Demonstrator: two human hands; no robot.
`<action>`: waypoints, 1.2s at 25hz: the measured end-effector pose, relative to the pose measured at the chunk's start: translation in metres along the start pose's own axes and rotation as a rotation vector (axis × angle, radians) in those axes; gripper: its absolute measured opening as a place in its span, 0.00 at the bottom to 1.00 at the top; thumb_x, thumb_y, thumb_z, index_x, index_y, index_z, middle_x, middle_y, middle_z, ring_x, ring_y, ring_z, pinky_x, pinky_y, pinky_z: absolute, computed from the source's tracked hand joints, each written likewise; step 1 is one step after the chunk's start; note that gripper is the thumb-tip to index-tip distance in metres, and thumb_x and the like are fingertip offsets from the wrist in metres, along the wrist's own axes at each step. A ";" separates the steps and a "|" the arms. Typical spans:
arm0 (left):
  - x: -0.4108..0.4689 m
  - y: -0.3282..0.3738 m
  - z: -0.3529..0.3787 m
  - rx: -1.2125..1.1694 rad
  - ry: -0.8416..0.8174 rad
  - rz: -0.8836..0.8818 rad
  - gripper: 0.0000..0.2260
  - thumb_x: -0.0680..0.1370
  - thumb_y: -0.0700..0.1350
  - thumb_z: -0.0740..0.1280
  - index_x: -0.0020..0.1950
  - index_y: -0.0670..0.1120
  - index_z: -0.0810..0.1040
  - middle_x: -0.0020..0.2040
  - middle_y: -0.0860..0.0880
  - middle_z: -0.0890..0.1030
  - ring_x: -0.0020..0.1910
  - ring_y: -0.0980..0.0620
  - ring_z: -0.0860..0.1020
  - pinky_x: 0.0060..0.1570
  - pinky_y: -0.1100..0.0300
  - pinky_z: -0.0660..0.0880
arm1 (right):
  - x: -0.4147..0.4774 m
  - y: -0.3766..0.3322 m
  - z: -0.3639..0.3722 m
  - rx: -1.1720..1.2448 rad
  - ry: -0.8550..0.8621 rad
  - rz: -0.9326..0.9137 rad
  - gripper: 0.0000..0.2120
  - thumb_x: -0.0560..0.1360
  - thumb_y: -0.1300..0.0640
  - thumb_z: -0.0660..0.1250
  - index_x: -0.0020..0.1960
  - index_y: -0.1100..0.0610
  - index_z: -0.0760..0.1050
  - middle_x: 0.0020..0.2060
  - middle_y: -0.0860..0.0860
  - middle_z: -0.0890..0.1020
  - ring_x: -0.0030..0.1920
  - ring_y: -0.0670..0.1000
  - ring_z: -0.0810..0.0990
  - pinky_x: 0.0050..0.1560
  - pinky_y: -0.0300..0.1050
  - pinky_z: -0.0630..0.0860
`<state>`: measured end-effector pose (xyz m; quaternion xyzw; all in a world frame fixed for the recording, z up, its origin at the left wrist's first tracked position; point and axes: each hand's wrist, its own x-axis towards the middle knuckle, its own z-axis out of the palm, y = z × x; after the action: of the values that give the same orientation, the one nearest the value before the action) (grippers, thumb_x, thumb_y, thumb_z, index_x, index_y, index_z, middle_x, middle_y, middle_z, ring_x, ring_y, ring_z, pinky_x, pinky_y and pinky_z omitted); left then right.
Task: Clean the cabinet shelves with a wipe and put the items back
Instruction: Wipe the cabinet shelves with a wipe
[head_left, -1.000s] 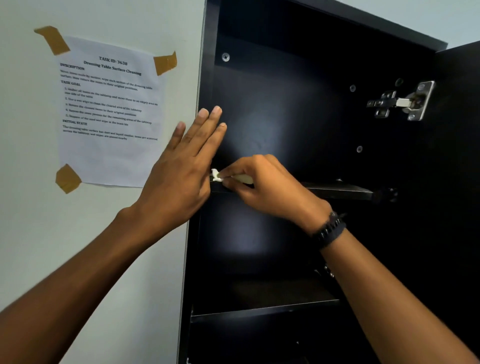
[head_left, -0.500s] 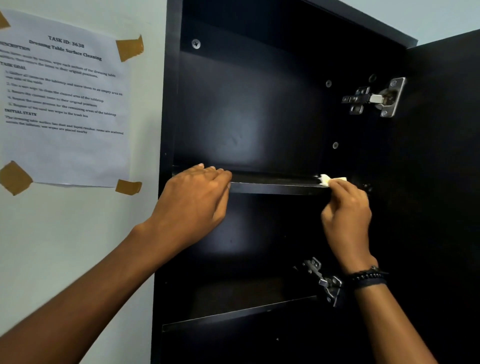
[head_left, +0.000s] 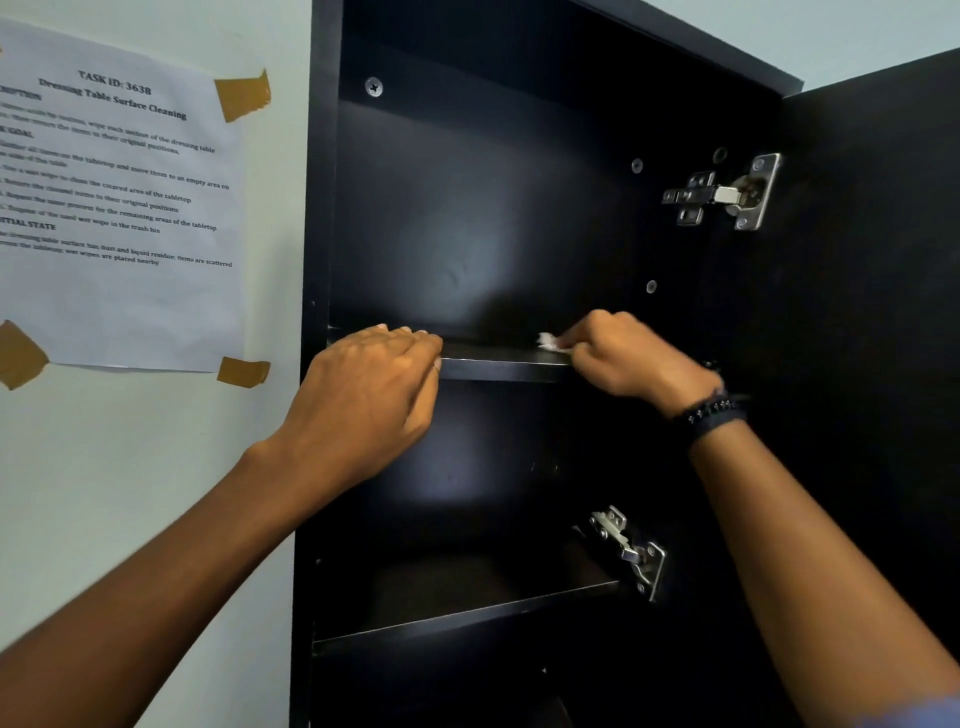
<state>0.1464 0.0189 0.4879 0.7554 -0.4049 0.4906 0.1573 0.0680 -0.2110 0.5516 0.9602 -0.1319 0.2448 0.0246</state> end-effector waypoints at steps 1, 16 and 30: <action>-0.001 -0.002 0.001 0.005 0.009 0.003 0.14 0.74 0.45 0.63 0.53 0.41 0.82 0.48 0.43 0.85 0.47 0.43 0.84 0.50 0.48 0.79 | 0.001 0.011 -0.004 -0.099 -0.027 0.122 0.13 0.75 0.58 0.58 0.56 0.61 0.76 0.54 0.63 0.79 0.55 0.65 0.77 0.51 0.49 0.75; -0.063 0.034 -0.008 -0.372 -0.039 -0.117 0.21 0.79 0.47 0.60 0.72 0.45 0.70 0.71 0.50 0.71 0.72 0.56 0.66 0.70 0.61 0.63 | -0.108 -0.047 0.063 1.157 0.325 0.121 0.10 0.74 0.67 0.68 0.52 0.55 0.82 0.45 0.48 0.86 0.47 0.44 0.84 0.46 0.33 0.77; -0.305 0.049 -0.015 -1.184 -0.230 -1.458 0.15 0.76 0.37 0.67 0.62 0.45 0.76 0.51 0.47 0.84 0.48 0.50 0.84 0.48 0.54 0.81 | -0.253 -0.183 0.230 1.639 -0.474 0.451 0.08 0.75 0.67 0.66 0.53 0.63 0.80 0.45 0.57 0.85 0.48 0.53 0.84 0.52 0.45 0.80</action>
<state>0.0413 0.1381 0.2221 0.6635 -0.0289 -0.0913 0.7421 0.0094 0.0012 0.2322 0.6524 -0.1029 0.0557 -0.7488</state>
